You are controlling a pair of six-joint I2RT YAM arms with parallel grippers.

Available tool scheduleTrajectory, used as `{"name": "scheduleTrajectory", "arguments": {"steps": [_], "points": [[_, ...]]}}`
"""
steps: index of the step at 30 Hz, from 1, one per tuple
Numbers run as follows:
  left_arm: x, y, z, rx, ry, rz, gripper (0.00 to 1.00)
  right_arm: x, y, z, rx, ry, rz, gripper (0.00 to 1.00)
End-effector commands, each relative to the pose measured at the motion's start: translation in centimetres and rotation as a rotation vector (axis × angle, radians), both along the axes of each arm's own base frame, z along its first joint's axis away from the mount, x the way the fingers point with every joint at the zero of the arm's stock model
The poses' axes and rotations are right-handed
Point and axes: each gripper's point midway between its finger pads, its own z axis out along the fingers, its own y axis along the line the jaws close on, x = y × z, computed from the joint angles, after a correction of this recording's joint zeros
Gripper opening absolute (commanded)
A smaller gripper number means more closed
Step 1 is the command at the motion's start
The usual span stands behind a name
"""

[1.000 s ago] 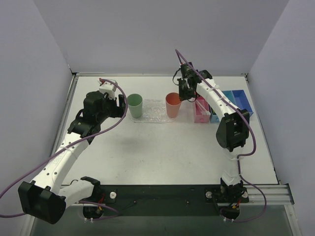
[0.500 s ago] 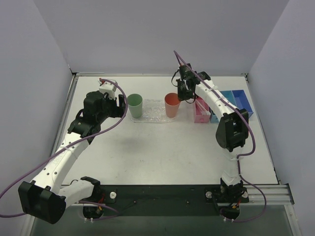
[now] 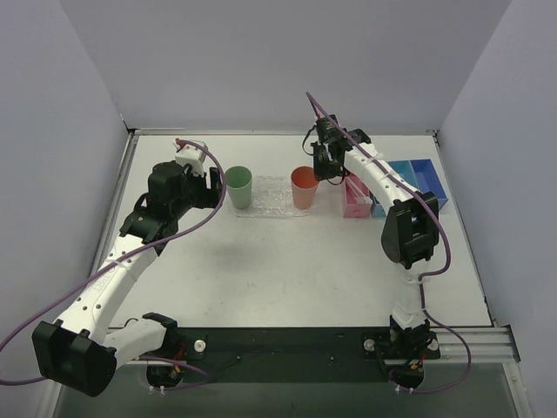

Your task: Prepare toiletry sets of a toothbrush and toothpaste on the tray

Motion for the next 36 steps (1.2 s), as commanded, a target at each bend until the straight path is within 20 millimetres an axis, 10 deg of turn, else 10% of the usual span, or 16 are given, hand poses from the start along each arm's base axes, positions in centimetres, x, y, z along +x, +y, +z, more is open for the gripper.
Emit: {"name": "scheduleTrajectory", "arguments": {"steps": [1,36], "points": [[0.2,-0.1,0.9,0.001,-0.036,-0.003,0.78,0.0,0.1,0.2,-0.006,-0.014,-0.015,0.0],[0.0,-0.3,1.2,0.001,-0.045,-0.007,0.79,-0.1,0.1,2.2,0.025,-0.056,-0.03,0.43]]}}
